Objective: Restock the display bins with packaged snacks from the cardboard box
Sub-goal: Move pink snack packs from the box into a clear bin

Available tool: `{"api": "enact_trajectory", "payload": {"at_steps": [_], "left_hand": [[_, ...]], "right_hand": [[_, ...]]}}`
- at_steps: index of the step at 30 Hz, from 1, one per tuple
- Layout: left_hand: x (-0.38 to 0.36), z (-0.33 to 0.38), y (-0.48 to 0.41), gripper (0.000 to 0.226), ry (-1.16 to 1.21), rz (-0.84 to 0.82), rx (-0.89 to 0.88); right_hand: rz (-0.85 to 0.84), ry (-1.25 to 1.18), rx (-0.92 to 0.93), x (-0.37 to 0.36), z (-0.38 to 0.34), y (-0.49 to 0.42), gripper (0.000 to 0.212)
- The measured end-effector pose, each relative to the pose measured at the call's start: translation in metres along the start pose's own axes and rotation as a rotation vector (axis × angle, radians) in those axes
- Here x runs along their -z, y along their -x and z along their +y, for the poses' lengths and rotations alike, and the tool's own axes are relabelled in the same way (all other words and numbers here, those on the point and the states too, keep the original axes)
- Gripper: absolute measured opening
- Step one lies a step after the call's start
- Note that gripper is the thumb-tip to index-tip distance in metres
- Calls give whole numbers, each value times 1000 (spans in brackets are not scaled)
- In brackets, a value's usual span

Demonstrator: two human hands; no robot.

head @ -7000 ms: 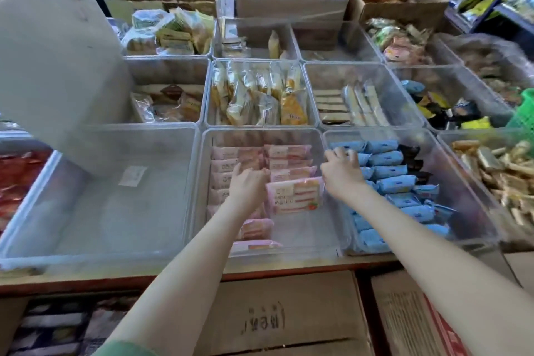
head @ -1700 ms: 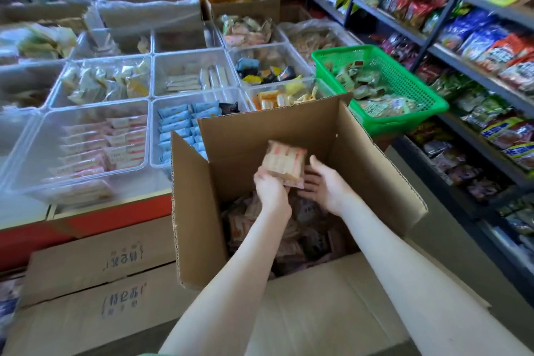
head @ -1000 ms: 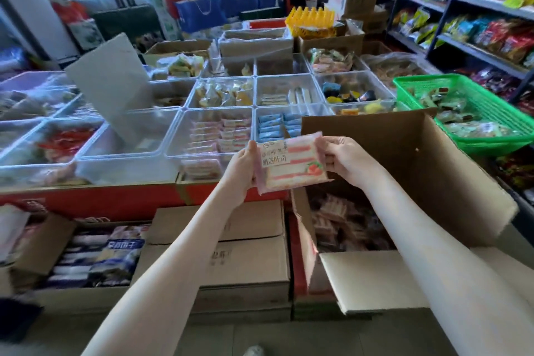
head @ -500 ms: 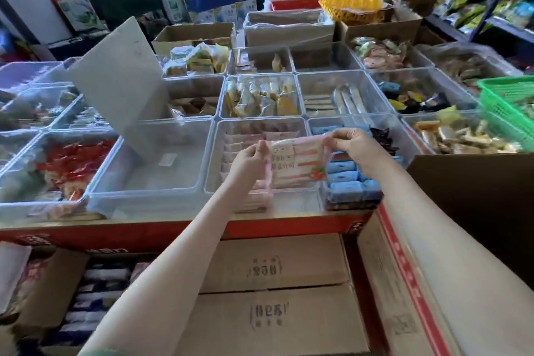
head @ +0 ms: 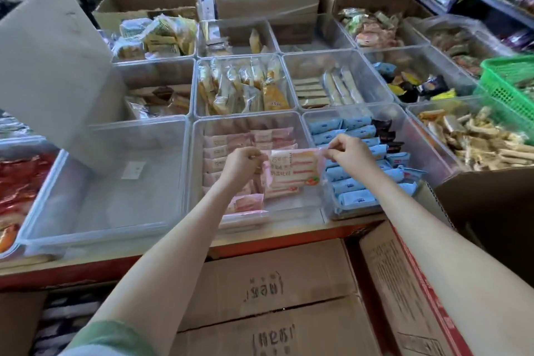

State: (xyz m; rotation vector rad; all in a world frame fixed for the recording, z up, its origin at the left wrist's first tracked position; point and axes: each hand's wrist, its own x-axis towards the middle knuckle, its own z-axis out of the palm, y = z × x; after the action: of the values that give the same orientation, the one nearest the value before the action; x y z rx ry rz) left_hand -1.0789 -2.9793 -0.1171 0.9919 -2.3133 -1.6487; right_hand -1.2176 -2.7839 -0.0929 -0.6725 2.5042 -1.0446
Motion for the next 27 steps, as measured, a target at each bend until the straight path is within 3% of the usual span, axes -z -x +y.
{"api": "enact_trajectory", "payload": {"at_steps": [5,9,14,20,27], "left_hand": [[-1,-20,-12,26,100,52,38],[1,-34,-23,20,45,104,3],[-6,-50,-28,17,-506,-17,-80],[-16,-60,-32,19,-1024,-66,-130],[-30,-72,-38,25,-1076,1,-51]], "right_hand": [[15,72,53,-16,-13,-13,8],[-64,142,35,-32,-1,-22,10],[-39,719,166,-54,16,-34,10],[-68,1019,229,-85,6,-40,21],[-96,1197,294,-110,16,-42,41]]}}
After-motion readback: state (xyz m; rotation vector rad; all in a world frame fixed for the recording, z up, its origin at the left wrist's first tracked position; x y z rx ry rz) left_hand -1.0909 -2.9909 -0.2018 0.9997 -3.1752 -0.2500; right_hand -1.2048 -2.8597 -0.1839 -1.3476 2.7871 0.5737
